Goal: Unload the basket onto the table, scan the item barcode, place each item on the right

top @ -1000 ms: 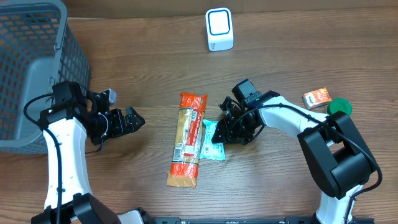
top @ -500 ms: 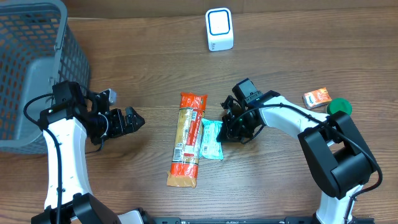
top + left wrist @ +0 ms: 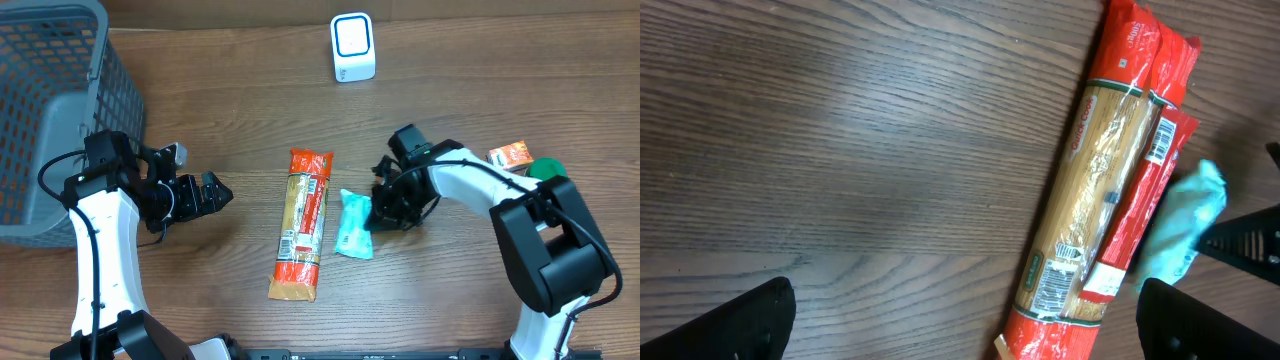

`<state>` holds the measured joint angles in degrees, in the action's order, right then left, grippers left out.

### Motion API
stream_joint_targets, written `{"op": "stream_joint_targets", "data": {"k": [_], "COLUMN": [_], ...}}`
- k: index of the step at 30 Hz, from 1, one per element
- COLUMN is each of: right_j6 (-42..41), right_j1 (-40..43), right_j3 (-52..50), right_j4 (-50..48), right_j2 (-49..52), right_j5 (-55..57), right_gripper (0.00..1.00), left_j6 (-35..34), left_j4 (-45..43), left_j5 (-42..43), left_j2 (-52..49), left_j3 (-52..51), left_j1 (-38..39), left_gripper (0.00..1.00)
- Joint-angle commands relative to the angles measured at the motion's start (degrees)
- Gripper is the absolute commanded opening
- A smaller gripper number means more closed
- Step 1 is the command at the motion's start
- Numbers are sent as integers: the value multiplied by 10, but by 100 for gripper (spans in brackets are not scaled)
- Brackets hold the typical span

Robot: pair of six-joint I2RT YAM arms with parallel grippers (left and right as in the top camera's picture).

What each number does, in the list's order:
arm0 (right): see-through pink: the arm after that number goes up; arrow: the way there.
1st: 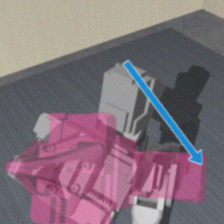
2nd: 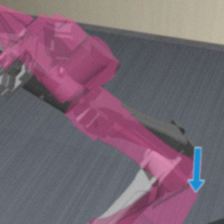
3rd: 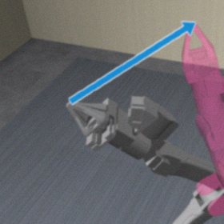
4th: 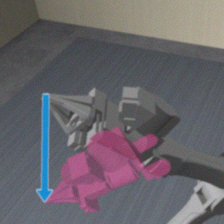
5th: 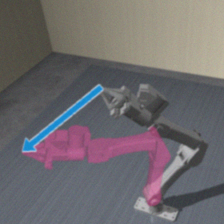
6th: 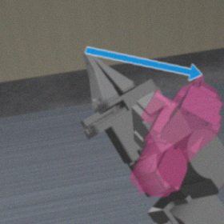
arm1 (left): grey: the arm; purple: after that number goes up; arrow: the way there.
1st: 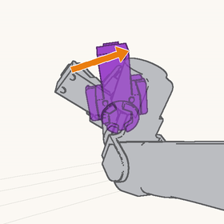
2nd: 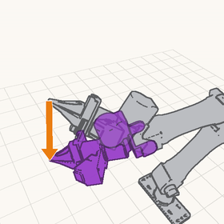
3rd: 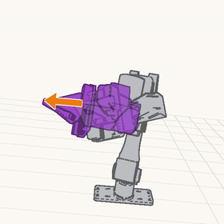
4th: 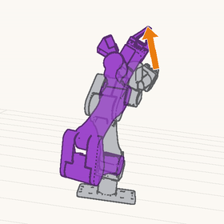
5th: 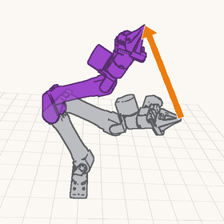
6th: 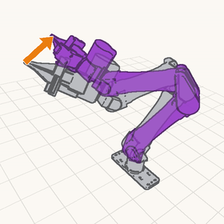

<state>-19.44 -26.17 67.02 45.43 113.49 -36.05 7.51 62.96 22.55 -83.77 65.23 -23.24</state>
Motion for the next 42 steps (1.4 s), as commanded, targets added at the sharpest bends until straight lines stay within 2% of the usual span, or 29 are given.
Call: {"op": "stream_joint_targets", "data": {"k": [1,4,12,15,17,20,21,27,29,30,31,32,33,34,35,42], "right_j6": [2,10,34,73,77,77,77,77,77,76,75,75,75,75,70,42], "right_j1": [25,35,50,50,50,50,49,30,21,17,11,6,1,-3,-9,-33], "right_j3": [-7,-7,16,37,49,54,54,54,54,54,54,54,54,54,54,52], "right_j4": [25,48,71,91,103,105,103,84,77,73,70,66,63,61,60,50], "right_j2": [6,6,-18,-46,-66,-84,-85,-83,-83,-83,-83,-83,-83,-83,-83,-77], "right_j5": [156,200,190,158,141,106,90,59,59,59,59,57,52,48,48,43], "right_gripper": [4,4,4,6,13,48,53,61,61,59,52,39,20,8,4,4], "left_j6": [9,9,9,9,9,9,9,9,9,9,9,9,9,9,9,9], "left_j4": [-1,0,0,-1,-1,-1,-1,-1,-1,-1,0,0,-1,-1,-1,-1], "left_j5": [8,8,9,8,8,8,8,9,8,8,9,8,9,8,9,8], "left_j2": [-2,-2,-2,-2,-2,-2,-2,-2,-2,-2,-2,-2,-2,-2,-2,-2], "left_j3": [0,0,0,0,0,0,0,0,0,0,0,0,0,0,0,0], "left_j1": [4,4,4,4,4,4,4,4,4,4,4,4,4,4,4,4], "left_gripper": [100,100,99,100,100,100,99,99,99,99,100,100,100,99,99,100]}}
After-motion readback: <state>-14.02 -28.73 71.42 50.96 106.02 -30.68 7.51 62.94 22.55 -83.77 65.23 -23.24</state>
